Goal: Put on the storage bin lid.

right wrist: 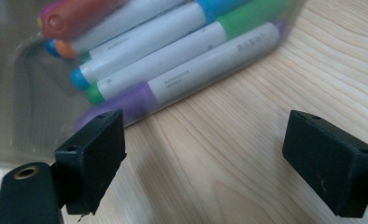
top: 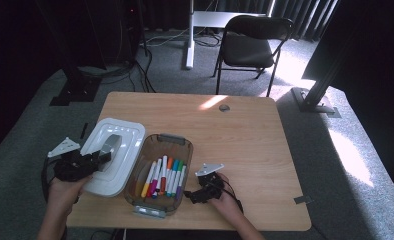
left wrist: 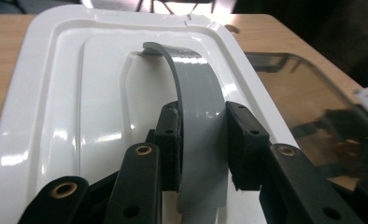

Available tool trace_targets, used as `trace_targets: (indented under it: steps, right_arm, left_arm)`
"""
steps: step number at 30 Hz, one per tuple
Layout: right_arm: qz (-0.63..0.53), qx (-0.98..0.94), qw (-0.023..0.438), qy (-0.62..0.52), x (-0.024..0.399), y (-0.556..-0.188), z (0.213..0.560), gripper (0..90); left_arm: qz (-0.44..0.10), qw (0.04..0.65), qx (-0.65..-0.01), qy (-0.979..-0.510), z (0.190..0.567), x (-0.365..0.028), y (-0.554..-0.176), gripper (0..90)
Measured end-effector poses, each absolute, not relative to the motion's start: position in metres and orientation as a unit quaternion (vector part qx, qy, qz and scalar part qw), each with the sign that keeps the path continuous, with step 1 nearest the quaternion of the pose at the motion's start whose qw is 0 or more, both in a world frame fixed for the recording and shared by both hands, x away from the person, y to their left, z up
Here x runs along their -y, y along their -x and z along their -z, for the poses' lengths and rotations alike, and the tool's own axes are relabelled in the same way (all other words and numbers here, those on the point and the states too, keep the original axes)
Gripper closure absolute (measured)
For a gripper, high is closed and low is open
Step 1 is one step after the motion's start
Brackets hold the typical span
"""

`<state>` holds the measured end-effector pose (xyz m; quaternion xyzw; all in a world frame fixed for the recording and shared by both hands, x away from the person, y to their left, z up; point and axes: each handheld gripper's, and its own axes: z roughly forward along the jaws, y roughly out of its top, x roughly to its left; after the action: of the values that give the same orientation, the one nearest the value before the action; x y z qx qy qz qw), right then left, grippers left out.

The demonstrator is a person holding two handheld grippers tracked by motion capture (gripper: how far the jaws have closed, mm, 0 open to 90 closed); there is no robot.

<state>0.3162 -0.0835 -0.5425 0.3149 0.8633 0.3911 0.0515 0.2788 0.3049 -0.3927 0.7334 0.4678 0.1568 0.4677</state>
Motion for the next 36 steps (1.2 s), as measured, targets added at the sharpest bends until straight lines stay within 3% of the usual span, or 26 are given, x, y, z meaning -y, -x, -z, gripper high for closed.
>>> trace_targets:
  steps: [17,36]
  right_arm:
    - [-0.382,-0.863,0.067,-0.324,0.045,-0.323,0.540,12.3]
    - [-0.415,-0.826,0.091,-0.371,0.101,-0.323,0.525,12.3]
  left_arm:
    - [-0.119,0.469,-0.369,-0.794,0.386,-0.247,-0.284,69.6]
    - [-0.078,0.452,-0.365,-0.810,0.406,-0.222,-0.296,69.6]
